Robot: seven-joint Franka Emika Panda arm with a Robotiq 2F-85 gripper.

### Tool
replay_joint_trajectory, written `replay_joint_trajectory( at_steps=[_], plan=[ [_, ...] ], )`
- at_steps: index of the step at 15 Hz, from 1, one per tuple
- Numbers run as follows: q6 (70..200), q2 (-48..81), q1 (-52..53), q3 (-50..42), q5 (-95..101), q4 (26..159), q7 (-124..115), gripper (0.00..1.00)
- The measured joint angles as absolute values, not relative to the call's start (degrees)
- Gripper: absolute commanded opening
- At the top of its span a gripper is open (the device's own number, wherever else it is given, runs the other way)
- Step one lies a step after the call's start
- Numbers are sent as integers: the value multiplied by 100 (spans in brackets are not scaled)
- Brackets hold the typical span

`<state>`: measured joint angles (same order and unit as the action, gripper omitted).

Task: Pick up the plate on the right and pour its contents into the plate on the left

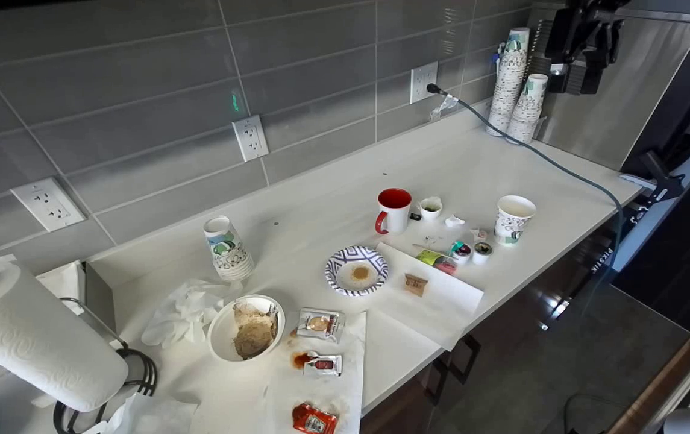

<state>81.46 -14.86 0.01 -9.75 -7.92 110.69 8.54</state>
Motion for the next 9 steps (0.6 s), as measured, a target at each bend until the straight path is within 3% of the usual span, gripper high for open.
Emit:
replay_joint_trajectory(
  at_steps=[9],
  plan=[
    [8197, -1403, -50, -824, -798, 11188, 853, 100]
  ],
)
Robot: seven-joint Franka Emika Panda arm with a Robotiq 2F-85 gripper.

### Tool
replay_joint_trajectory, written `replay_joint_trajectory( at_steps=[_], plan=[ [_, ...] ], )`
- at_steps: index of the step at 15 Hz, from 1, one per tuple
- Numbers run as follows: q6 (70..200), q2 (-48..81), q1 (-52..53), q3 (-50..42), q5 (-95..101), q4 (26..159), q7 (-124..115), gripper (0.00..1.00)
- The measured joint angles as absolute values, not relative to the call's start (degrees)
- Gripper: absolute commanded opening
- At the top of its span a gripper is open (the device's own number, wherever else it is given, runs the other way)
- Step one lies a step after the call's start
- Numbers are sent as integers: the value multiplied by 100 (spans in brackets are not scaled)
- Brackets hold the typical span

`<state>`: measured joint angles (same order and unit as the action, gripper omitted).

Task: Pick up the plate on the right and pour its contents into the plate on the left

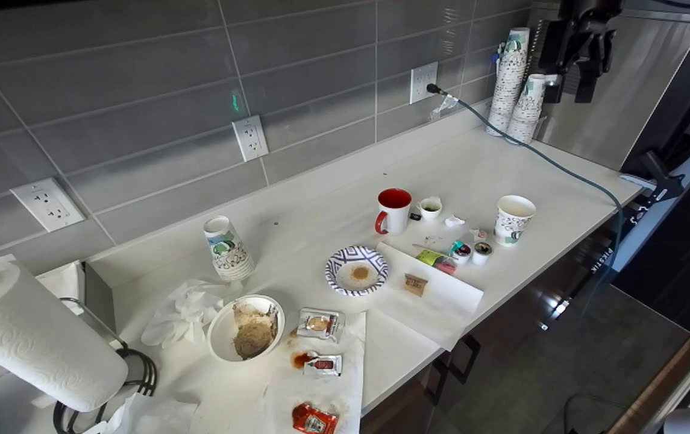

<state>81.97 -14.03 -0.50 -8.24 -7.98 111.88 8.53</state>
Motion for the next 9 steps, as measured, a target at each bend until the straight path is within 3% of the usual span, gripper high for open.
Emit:
replay_joint_trajectory(
  at_steps=[9],
  plan=[
    [10692, -1813, 188, 259, -189, 12565, 777, 100]
  ],
)
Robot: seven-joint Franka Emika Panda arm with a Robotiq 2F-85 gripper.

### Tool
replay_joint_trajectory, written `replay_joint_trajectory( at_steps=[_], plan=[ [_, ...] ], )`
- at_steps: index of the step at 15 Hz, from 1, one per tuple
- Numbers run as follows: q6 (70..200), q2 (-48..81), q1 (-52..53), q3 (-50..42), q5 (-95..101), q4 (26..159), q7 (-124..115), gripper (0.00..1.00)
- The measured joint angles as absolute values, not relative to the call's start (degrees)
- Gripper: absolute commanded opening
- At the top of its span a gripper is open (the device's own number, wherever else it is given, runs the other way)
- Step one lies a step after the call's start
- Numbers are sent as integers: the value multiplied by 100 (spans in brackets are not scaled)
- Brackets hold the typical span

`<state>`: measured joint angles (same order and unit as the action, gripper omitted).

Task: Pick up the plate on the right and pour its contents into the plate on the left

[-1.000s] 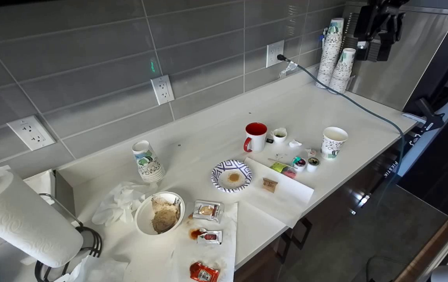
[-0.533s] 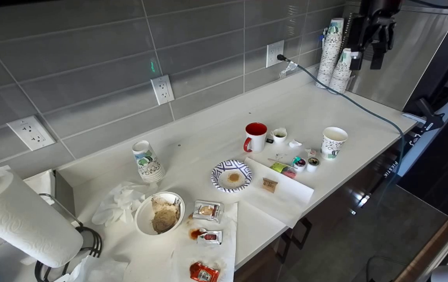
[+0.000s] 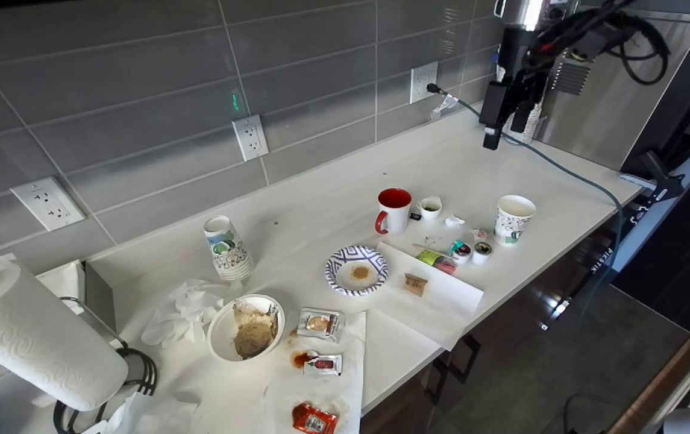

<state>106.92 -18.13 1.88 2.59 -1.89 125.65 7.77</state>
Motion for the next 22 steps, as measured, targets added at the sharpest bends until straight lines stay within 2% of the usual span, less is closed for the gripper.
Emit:
replay_joint_trajectory(
  at_steps=[5, 7, 22],
  plan=[
    [12916, -2144, 411, 408, -19, 13824, 864, 100],
    [13333, -2131, 455, 354, -71, 14091, 953, 100],
    [13367, -2147, 481, 310, -94, 14128, 1015, 100]
  ],
)
